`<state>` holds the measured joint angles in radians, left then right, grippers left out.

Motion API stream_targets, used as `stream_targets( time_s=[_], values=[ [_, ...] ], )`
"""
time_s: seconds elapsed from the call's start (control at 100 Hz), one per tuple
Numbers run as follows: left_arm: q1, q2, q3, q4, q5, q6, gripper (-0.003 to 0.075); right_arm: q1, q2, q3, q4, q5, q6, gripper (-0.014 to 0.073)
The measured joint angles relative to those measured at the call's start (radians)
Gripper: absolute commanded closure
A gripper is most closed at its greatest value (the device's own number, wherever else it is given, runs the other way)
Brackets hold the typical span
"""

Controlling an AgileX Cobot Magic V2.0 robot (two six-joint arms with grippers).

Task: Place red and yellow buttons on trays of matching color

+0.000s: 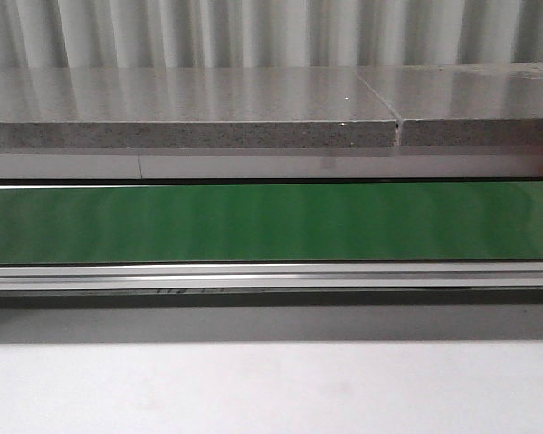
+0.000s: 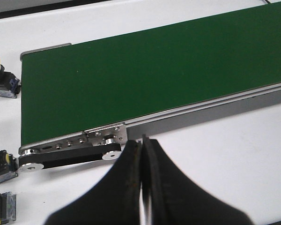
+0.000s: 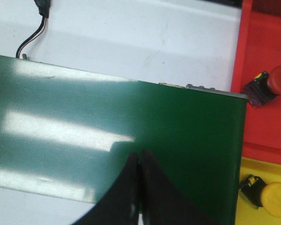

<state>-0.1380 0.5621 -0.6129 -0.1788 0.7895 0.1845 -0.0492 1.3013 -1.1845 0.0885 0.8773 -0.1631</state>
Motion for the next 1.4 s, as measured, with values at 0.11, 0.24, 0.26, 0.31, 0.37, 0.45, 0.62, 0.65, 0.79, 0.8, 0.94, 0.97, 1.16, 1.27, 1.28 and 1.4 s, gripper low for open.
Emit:
stream_targets(
  time_s=[0.11, 0.24, 0.26, 0.31, 0.37, 0.45, 0.62, 0.65, 0.79, 0.8, 0.94, 0.97, 1.16, 1.27, 1.28, 1.4],
  values=[
    [0.0, 0.0, 0.0, 0.0, 0.0, 0.0, 0.074, 0.0, -0.114, 0.095, 0.0, -0.043, 0.0, 0.0661],
    [0.0, 0.0, 0.0, 0.0, 0.0, 0.0, 0.074, 0.0, -0.259, 0.206, 0.0, -0.099, 0.0, 0.0661],
    [0.0, 0.0, 0.0, 0.0, 0.0, 0.0, 0.074, 0.0, -0.282, 0.225, 0.0, -0.104, 0.0, 0.0661],
    [0.0, 0.0, 0.0, 0.0, 0.0, 0.0, 0.074, 0.0, -0.337, 0.267, 0.0, -0.122, 0.0, 0.0661],
    [0.0, 0.0, 0.0, 0.0, 0.0, 0.0, 0.074, 0.0, -0.397, 0.321, 0.0, -0.135, 0.0, 0.0661],
    [0.0, 0.0, 0.0, 0.0, 0.0, 0.0, 0.074, 0.0, -0.483, 0.381, 0.0, -0.148, 0.0, 0.0661],
    [0.0, 0.0, 0.0, 0.0, -0.006, 0.0, 0.074, 0.0, -0.643, 0.505, 0.0, -0.157, 0.0, 0.0661],
    [0.0, 0.0, 0.0, 0.0, -0.006, 0.0, 0.074, 0.0, -0.668, 0.523, 0.0, -0.157, 0.0, 0.0661],
    [0.0, 0.0, 0.0, 0.0, -0.008, 0.0, 0.074, 0.0, -0.777, 0.604, 0.0, -0.158, 0.0, 0.0661],
    [0.0, 0.0, 0.0, 0.0, -0.008, 0.0, 0.074, 0.0, -0.787, 0.607, 0.0, -0.158, 0.0, 0.0661],
    [0.0, 0.0, 0.0, -0.008, -0.025, 0.0, 0.074, 0.0, -0.866, 0.646, 0.0, -0.158, 0.0, 0.0661],
    [0.0, 0.0, 0.0, -0.01, -0.028, 0.0, 0.074, 0.0, -0.875, 0.648, 0.0, -0.158, 0.0, 0.0661],
    [0.0, 0.028, -0.002, -0.011, -0.031, 0.0, 0.074, 0.0, -0.886, 0.654, 0.0, -0.152, 0.0, 0.0661],
    [0.015, 0.081, -0.029, -0.011, -0.031, -0.002, 0.074, 0.0, -0.886, 0.654, 0.0, -0.152, 0.0, 0.0661],
    [0.017, 0.085, -0.034, -0.011, -0.031, -0.004, 0.074, 0.0, -0.886, 0.654, 0.0, -0.152, 0.0, 0.0661],
    [0.077, 0.153, -0.086, -0.011, -0.031, -0.021, 0.074, 0.0, -0.886, 0.654, 0.0, -0.151, -0.002, 0.0661]
  ],
)
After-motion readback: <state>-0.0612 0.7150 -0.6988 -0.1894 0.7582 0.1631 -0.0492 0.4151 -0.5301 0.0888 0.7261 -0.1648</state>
